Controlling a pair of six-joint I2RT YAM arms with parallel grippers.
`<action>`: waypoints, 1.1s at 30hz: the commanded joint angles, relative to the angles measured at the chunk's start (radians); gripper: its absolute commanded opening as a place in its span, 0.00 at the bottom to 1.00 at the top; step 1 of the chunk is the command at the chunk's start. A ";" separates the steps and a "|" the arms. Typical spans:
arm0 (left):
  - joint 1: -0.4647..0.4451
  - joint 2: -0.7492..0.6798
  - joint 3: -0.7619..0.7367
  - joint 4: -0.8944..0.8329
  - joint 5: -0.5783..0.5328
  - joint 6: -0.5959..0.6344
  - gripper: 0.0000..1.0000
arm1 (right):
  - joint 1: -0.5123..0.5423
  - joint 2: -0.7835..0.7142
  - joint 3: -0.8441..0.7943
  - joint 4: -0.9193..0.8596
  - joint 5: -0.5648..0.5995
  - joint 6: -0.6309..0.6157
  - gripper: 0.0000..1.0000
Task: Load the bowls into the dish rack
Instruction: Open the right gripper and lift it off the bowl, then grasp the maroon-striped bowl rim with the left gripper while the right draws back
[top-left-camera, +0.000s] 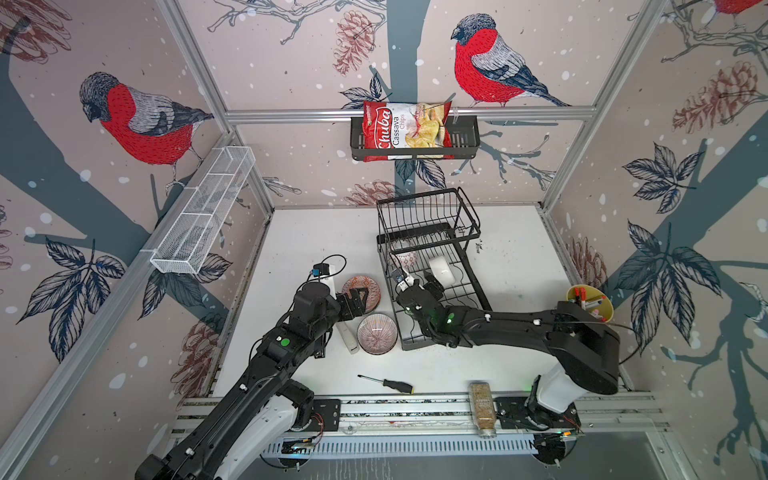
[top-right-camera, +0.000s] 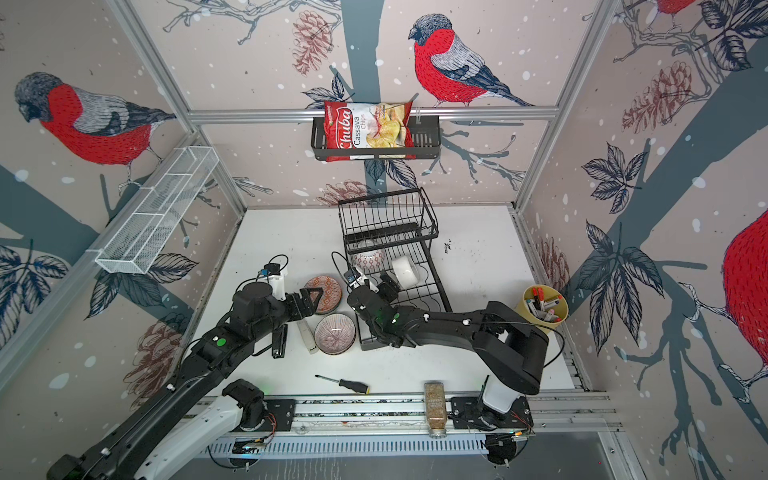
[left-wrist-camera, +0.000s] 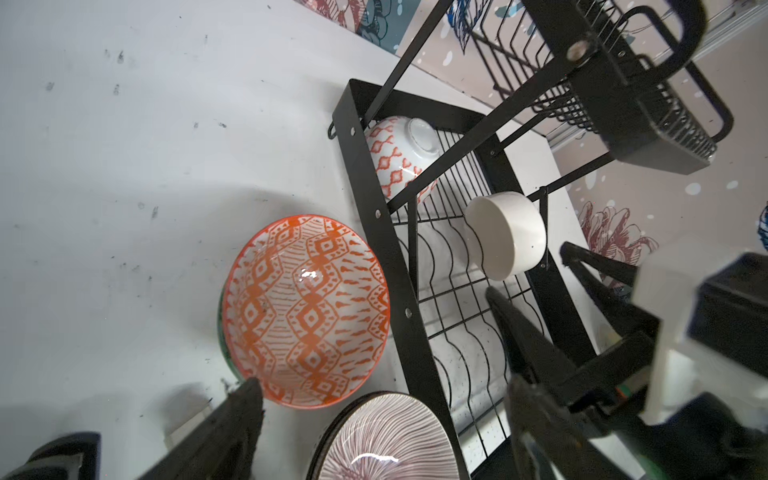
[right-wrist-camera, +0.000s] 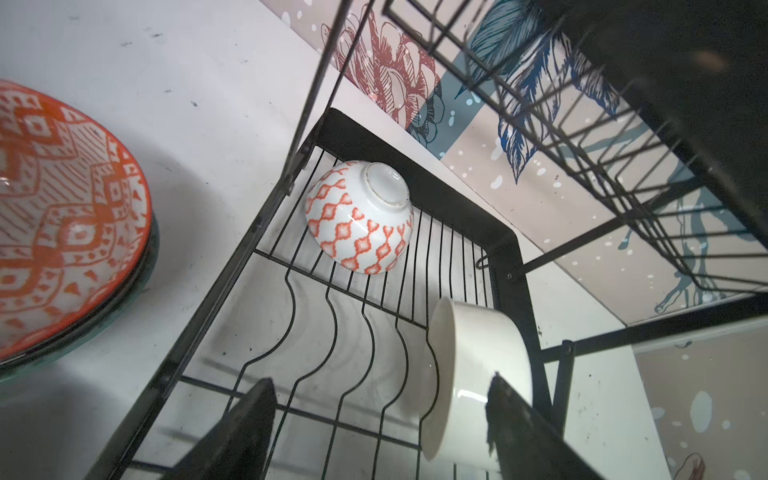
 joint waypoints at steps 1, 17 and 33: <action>0.001 0.003 0.013 -0.046 -0.016 0.003 0.90 | 0.007 -0.058 -0.010 -0.086 -0.023 0.115 0.80; -0.089 0.056 0.032 -0.170 -0.067 -0.088 0.84 | -0.090 -0.314 -0.023 -0.296 -0.245 0.462 0.80; -0.338 0.093 0.028 -0.296 -0.228 -0.264 0.78 | -0.191 -0.364 -0.005 -0.398 -0.263 0.574 0.80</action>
